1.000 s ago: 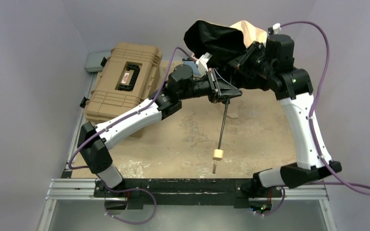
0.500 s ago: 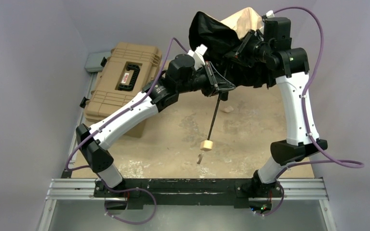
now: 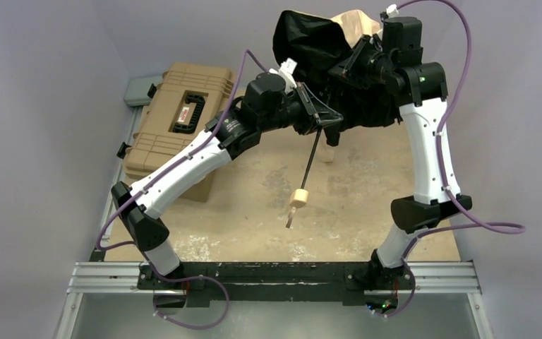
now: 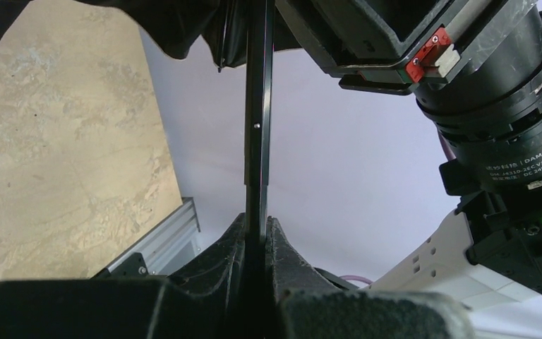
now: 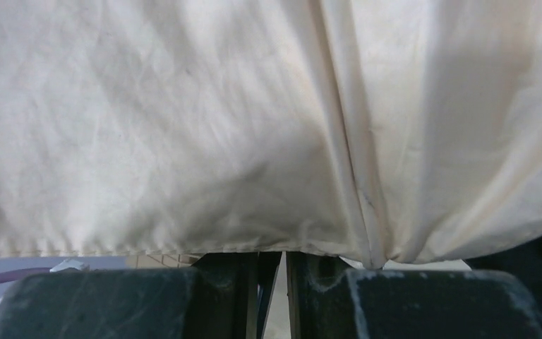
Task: Open the umbrella
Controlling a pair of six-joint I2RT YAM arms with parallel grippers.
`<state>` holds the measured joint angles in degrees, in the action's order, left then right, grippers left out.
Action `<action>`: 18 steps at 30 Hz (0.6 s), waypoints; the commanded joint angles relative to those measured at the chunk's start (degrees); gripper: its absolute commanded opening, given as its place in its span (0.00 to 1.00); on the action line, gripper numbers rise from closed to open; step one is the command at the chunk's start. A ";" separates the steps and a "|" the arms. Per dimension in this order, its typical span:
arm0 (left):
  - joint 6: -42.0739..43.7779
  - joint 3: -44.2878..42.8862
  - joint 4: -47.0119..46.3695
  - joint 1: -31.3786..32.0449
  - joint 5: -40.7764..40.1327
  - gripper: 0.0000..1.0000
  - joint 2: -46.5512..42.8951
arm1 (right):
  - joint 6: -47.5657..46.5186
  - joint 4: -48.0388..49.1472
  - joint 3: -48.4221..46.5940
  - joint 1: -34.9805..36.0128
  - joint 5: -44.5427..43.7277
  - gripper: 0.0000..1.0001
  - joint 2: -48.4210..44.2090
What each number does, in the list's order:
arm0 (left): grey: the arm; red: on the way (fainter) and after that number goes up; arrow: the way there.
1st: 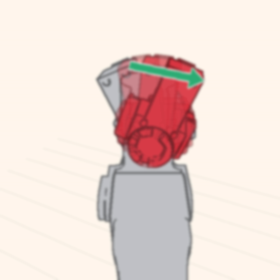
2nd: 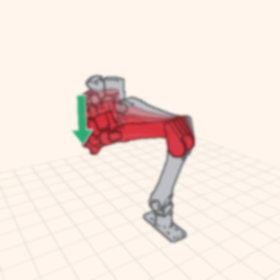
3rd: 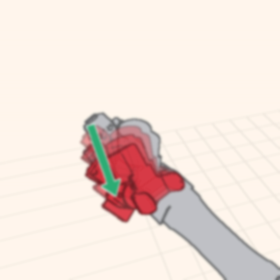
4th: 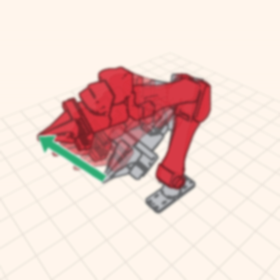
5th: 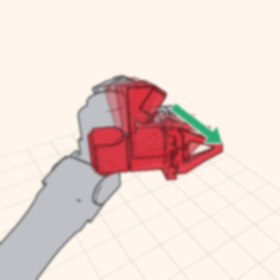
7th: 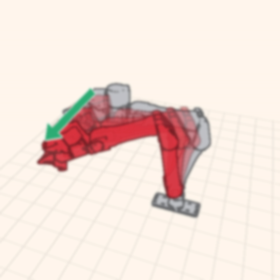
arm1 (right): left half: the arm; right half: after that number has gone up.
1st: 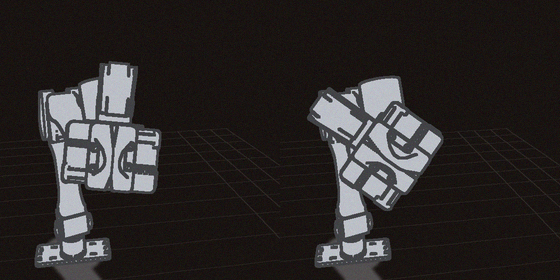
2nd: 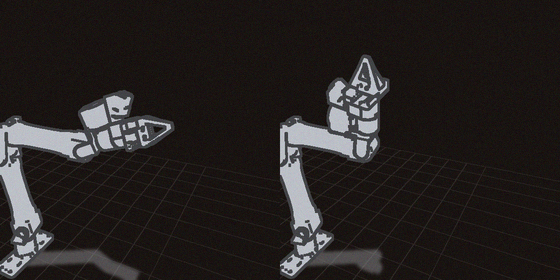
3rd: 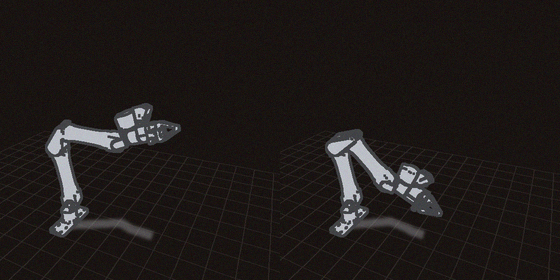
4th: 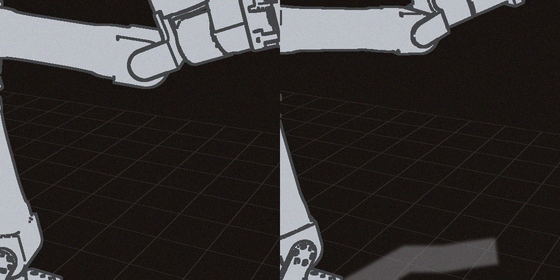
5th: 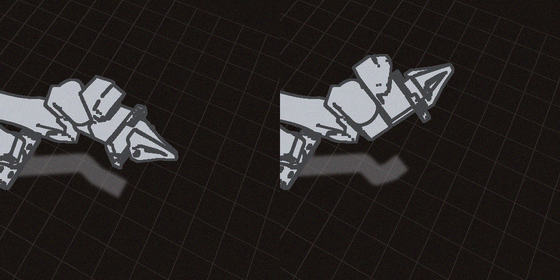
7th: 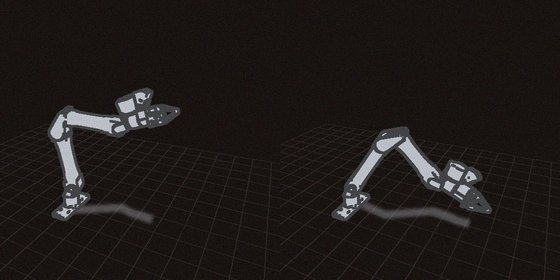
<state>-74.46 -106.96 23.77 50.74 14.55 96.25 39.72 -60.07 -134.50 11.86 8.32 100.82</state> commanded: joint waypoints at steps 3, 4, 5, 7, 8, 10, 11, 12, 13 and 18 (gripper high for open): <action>-6.52 -2.14 15.60 12.16 26.74 0.00 -9.44 | -14.01 38.88 -4.78 -8.65 -45.14 0.13 10.70; -7.12 -1.75 16.06 12.64 26.53 0.00 -9.94 | -14.80 38.89 -5.41 -8.62 -45.66 0.13 11.48; -7.77 -1.29 16.11 13.05 26.11 0.00 -10.66 | -15.85 38.92 -5.73 -8.64 -46.33 0.13 12.07; -8.97 -0.62 16.13 13.73 25.76 0.00 -12.05 | -16.94 38.64 -5.75 -8.65 -47.52 0.15 13.05; -9.49 -0.53 16.47 13.96 25.41 0.00 -12.78 | -17.89 38.54 -5.61 -8.61 -48.11 0.15 13.48; -10.07 -0.79 17.98 14.18 24.41 0.00 -14.28 | -18.68 38.39 -4.23 -8.73 -49.01 0.16 13.83; -10.21 -0.75 18.54 14.25 23.87 0.00 -15.16 | -18.44 38.07 -3.68 -8.83 -49.34 0.17 14.08; -10.51 -0.53 19.17 14.28 23.41 0.00 -16.00 | -18.28 37.75 -3.32 -8.97 -49.57 0.17 14.20; -10.70 -0.31 19.58 14.30 22.88 0.00 -16.86 | -18.28 37.42 -3.09 -9.01 -49.77 0.17 14.35; -12.12 2.62 18.33 14.63 21.29 0.00 -19.20 | -16.03 37.50 -0.28 -8.94 -47.39 0.22 13.84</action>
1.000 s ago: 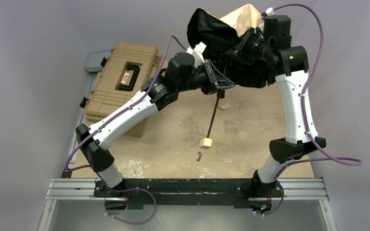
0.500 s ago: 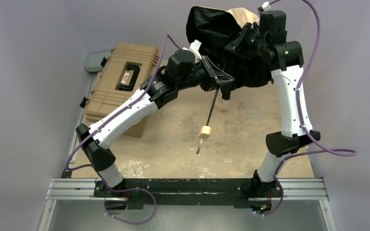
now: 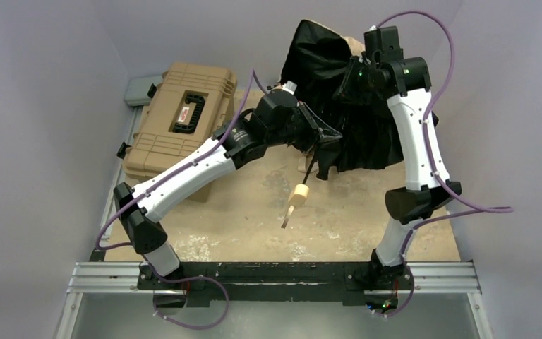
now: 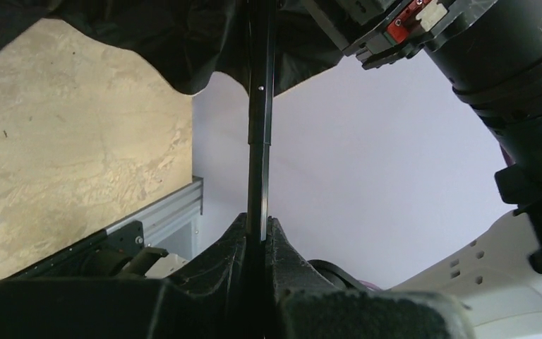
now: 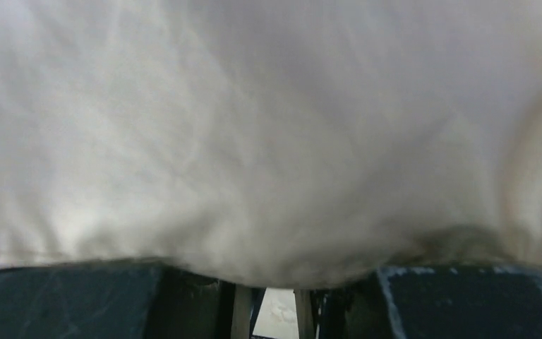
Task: Open the umbrella
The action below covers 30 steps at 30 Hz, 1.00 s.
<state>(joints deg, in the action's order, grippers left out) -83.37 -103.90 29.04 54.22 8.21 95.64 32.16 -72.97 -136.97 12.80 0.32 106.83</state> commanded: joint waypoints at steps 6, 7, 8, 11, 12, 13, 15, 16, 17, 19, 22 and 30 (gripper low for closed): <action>-2.97 -8.36 16.66 13.02 26.23 0.00 -16.13 | -13.85 51.90 -1.00 -10.05 -44.00 0.25 11.42; -2.80 -9.13 17.41 13.02 26.31 0.00 -16.00 | -14.06 51.98 -1.45 -10.06 -44.59 0.25 12.02; -2.79 -9.04 17.42 13.00 26.53 0.00 -15.91 | -13.87 51.78 -1.88 -10.07 -44.92 0.25 12.69; -2.37 -7.92 16.94 12.98 26.62 0.00 -15.91 | -11.45 49.96 -1.82 -10.08 -42.98 0.27 12.75; -2.29 -7.06 15.90 12.66 26.52 0.00 -15.95 | -10.70 49.67 -0.73 -9.93 -41.66 0.29 11.82; -2.43 -6.17 14.27 12.34 26.59 0.00 -15.74 | -9.77 49.38 0.84 -9.79 -40.20 0.30 10.35; -2.40 -5.15 11.62 11.17 26.31 0.00 -14.74 | -9.11 50.30 6.06 -9.29 -36.98 0.32 6.09; -2.28 -5.02 10.49 10.53 26.13 0.00 -13.94 | -9.13 50.78 8.71 -8.87 -35.11 0.34 3.46; -2.05 -5.11 9.43 9.74 25.97 0.00 -13.01 | -9.04 50.88 11.30 -8.38 -33.40 0.35 1.11; -1.79 -5.65 7.56 7.87 25.41 0.00 -10.84 | -8.30 48.66 14.16 -8.01 -28.63 0.39 -2.63; -2.94 -5.62 4.55 4.79 25.04 0.00 -8.89 | -6.91 42.77 16.68 -7.70 -23.18 0.42 -6.51; -4.00 -3.41 1.39 1.09 23.95 0.00 -4.77 | -7.97 36.23 20.84 -7.61 -2.29 0.59 -15.32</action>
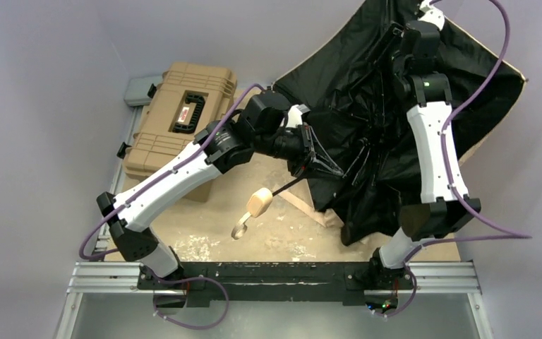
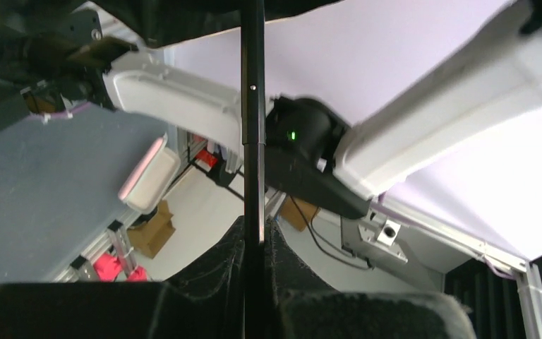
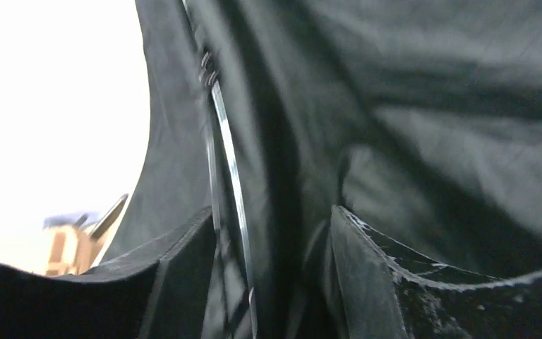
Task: Open the umbrella
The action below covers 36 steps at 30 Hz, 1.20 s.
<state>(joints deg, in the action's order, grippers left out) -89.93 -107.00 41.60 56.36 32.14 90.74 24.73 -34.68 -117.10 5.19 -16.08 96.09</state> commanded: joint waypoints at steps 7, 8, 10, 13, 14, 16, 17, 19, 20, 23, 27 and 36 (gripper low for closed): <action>0.40 0.43 -17.07 -2.45 -3.62 0.00 2.99 | 1.20 -19.40 -16.60 0.02 19.59 0.81 -0.68; 0.52 -0.44 -16.95 -2.93 -4.25 0.00 3.63 | 1.27 -22.54 -17.41 0.04 17.64 0.81 -0.54; 0.55 -1.72 -16.96 -3.90 -5.23 0.00 4.22 | 1.39 -26.12 -16.27 0.05 15.50 0.81 -2.12; 0.39 -2.49 -17.03 -4.89 -6.04 0.00 4.84 | 0.71 -26.90 -16.13 -0.09 14.64 0.82 -5.44; 0.19 -2.60 -17.25 -5.12 -6.04 0.00 4.96 | 0.59 -27.75 -18.02 -0.09 14.37 0.82 -5.55; -0.09 -2.47 -17.81 -5.25 -6.57 0.00 5.14 | 0.12 -31.07 -23.78 -0.06 13.67 0.82 -3.96; -0.14 -2.51 -18.07 -5.34 -6.83 0.00 5.15 | 0.00 -34.08 -27.11 -0.05 12.89 0.82 -2.92; -0.50 -2.75 -19.27 -5.53 -6.55 0.00 5.52 | -0.12 -36.63 -30.68 -0.10 11.57 0.82 -2.45; -0.69 -2.84 -19.69 -5.65 -6.21 0.00 5.85 | 0.25 -36.32 -29.63 -0.05 10.89 0.81 -3.66; -0.79 -2.81 -20.41 -5.90 -5.35 0.00 5.94 | 1.97 -31.23 -19.63 -0.16 9.78 0.80 -10.31; 0.11 -2.61 -20.34 -6.32 -4.70 0.00 5.55 | 6.30 -28.50 -8.85 -0.17 10.34 0.77 -16.57; 1.22 -2.66 -21.13 -6.70 -2.81 0.00 5.19 | 22.70 -12.15 21.89 -0.18 18.12 0.60 -32.95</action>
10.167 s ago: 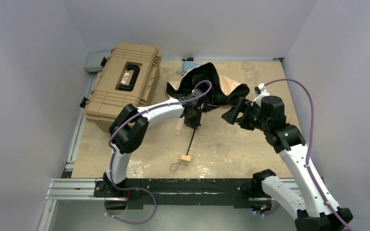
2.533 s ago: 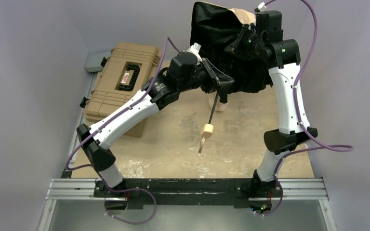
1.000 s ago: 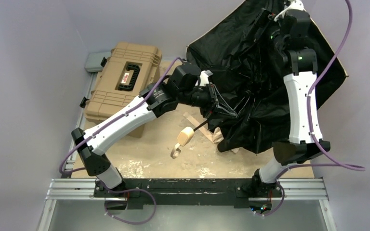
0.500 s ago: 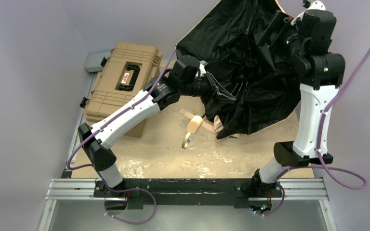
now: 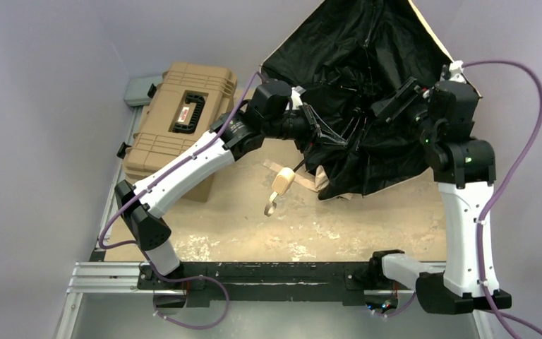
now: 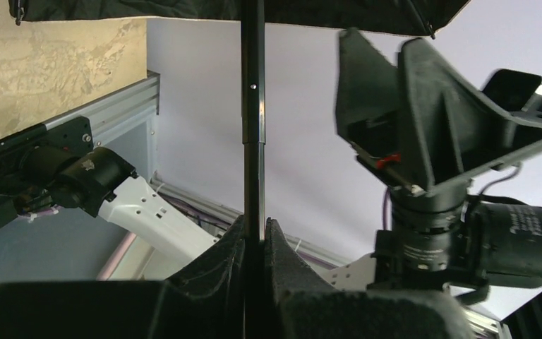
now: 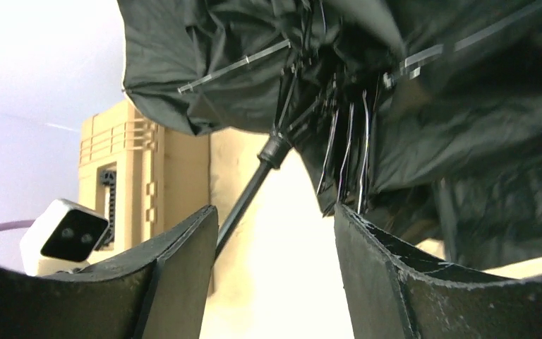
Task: Open the umbrella
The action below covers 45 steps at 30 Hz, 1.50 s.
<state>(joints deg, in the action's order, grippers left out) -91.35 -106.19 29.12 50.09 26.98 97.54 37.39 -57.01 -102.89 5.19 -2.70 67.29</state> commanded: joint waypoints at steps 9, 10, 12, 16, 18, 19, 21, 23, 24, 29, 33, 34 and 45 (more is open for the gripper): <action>2.80 -2.53 -11.18 -0.52 3.93 0.00 -2.08 | 18.22 16.84 17.36 -0.15 8.51 0.64 -6.90; 2.72 -2.54 -11.19 -0.60 4.08 0.00 -2.09 | 18.93 17.75 18.39 -0.17 8.58 0.64 -7.25; 2.80 -2.53 -11.48 -0.64 4.32 0.00 -2.17 | 20.22 19.33 20.54 -0.15 8.15 0.65 -7.91; 2.76 -2.56 -13.16 -0.72 4.79 0.00 -2.26 | 21.49 21.71 22.22 -0.18 6.80 0.65 -7.68; 2.76 -2.58 -13.74 -0.78 4.89 0.00 -2.35 | 22.09 22.12 22.29 -0.14 5.38 0.65 -7.17; 2.76 -2.58 -13.70 -0.78 4.90 0.00 -2.35 | 22.38 22.12 22.10 -0.18 4.04 0.65 -6.91; 2.76 -2.39 -13.81 -0.84 5.00 0.00 -2.43 | 23.08 22.92 22.10 -0.15 2.42 0.65 -6.46; 2.76 -2.20 -14.20 -0.78 5.31 0.00 -2.48 | 23.82 23.98 22.03 -0.17 1.43 0.64 -5.65; 2.71 -2.10 -14.28 -0.80 5.29 0.00 -2.59 | 24.37 24.73 22.11 -0.18 1.28 0.64 -5.21; 2.41 -1.44 -16.01 -0.81 5.20 0.00 -2.89 | 26.99 25.96 22.47 -0.17 -1.56 0.59 -3.09; 2.07 -1.05 -16.97 -0.86 5.02 0.00 -2.82 | 28.17 27.77 21.77 -0.09 -1.03 0.54 -0.46; 1.99 -0.99 -17.15 -0.84 4.98 0.00 -2.72 | 28.16 27.74 21.27 -0.07 -0.99 0.52 0.20; 0.66 -0.68 -19.89 -0.81 4.46 0.00 -1.56 | 28.62 28.96 18.72 3.22 -0.38 0.38 4.05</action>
<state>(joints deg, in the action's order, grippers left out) -92.33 -105.32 20.64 49.12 29.71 97.60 65.17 -30.13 -81.67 6.79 -2.11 70.54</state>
